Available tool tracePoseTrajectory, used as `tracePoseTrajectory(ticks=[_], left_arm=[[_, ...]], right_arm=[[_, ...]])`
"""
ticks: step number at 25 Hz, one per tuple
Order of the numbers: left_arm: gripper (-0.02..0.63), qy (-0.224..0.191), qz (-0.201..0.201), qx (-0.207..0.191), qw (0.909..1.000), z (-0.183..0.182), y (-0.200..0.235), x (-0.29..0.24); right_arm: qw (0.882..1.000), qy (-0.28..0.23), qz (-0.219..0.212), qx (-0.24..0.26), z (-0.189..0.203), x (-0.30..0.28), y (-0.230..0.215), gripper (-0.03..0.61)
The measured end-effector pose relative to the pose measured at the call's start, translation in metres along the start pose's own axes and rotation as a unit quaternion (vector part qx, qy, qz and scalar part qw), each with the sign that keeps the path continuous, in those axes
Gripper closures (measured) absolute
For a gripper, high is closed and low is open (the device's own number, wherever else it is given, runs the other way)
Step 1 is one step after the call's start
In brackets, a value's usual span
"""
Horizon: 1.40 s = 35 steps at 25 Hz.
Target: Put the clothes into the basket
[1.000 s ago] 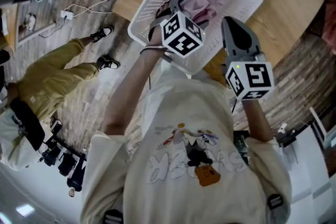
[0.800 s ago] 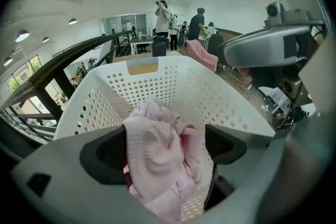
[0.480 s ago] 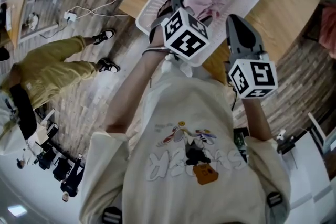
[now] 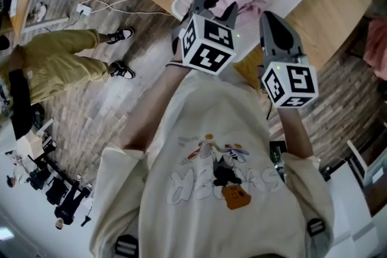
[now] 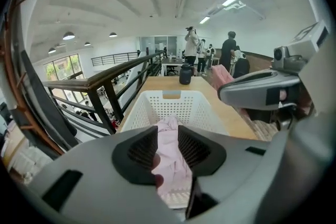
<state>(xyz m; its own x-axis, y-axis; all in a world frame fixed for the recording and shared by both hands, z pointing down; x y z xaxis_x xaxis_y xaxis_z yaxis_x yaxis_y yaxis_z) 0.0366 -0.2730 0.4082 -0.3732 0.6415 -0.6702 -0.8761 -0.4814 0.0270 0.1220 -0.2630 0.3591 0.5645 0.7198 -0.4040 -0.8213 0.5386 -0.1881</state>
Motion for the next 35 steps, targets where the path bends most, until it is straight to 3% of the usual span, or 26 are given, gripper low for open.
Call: tracePoseTrajectory(ticks=[11,16,20,25,35], left_arm=[[0.612,-0.027,-0.031,0.032,0.9986,0.013,-0.004,0.038],[0.612,-0.036,-0.011,0.06,0.9975,0.02,-0.02,0.059],[0.612,-0.056,-0.025,0.089,0.9941,0.028,-0.024,0.088],[0.612,-0.078,-0.012,0.106,0.9912,0.039,-0.019,0.12],[0.612,-0.083,0.007,0.129,0.9881,0.085,0.009,0.175]], right_arm=[[1.0,-0.007,-0.015,0.021,0.0,0.006,0.031,0.552],[0.999,-0.015,-0.014,0.027,-0.002,0.011,0.046,0.553],[0.999,-0.017,-0.01,0.032,-0.001,0.015,0.065,0.553],[0.999,-0.02,-0.003,0.039,0.005,0.019,0.088,0.554],[0.999,-0.018,0.02,0.041,0.027,0.034,0.145,0.553]])
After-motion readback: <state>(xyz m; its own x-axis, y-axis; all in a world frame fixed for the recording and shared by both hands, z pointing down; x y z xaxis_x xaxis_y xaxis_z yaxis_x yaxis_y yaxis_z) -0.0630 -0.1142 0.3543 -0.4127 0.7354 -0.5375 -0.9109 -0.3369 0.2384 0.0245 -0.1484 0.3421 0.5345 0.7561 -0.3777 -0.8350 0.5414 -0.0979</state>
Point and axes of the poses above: the fingertips, and each gripper's own axes: x backward along the fingers, y to its left, z out of its underside, the point moved 1 cm from there along x, backward along the fingers, and after that the axes turned 3 degrees about z, right-handed, at the moved point
